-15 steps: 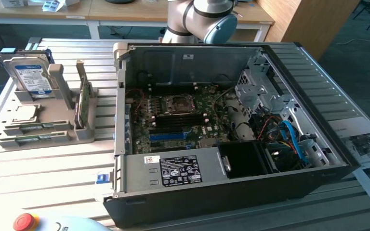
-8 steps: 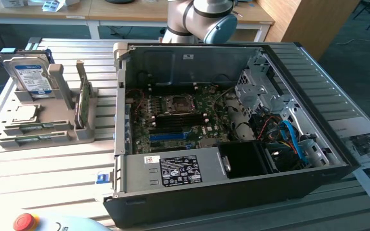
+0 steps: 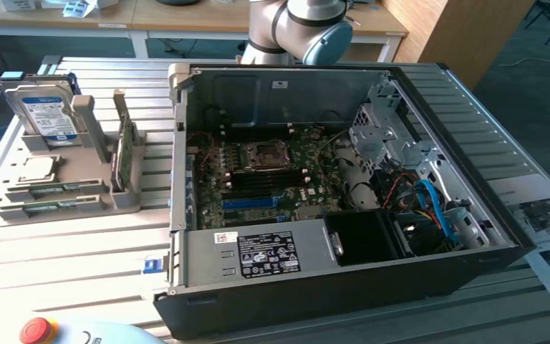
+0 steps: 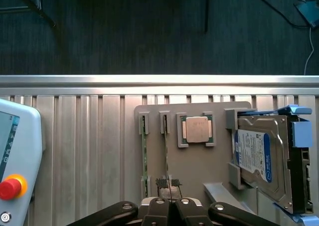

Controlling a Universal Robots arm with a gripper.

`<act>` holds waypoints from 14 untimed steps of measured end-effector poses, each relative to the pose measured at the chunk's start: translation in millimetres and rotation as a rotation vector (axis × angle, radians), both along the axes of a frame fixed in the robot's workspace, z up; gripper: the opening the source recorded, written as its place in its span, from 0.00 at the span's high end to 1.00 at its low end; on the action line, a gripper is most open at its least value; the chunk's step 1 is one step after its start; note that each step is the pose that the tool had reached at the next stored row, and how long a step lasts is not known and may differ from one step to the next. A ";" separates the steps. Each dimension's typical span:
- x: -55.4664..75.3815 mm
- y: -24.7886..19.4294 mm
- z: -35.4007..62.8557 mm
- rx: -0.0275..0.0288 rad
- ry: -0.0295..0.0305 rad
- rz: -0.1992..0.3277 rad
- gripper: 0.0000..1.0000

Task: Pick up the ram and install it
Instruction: 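Pick up the ram and move it above insertion slot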

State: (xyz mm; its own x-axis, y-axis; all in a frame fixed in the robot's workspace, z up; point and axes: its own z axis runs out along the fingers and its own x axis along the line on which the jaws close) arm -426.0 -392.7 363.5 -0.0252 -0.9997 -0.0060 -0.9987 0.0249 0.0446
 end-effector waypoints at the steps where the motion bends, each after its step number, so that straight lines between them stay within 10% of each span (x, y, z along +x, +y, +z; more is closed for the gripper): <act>1: 0.0 0.0 -1.5 -0.0008 0.0001 0.000 0.90; 14: 0.0 0.0 -21.4 -0.0121 -0.0001 0.001 0.90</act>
State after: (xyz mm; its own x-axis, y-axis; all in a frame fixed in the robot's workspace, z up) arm -426.1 -392.7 342.1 -0.0247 -0.9997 0.0060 -0.9987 0.0249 0.0442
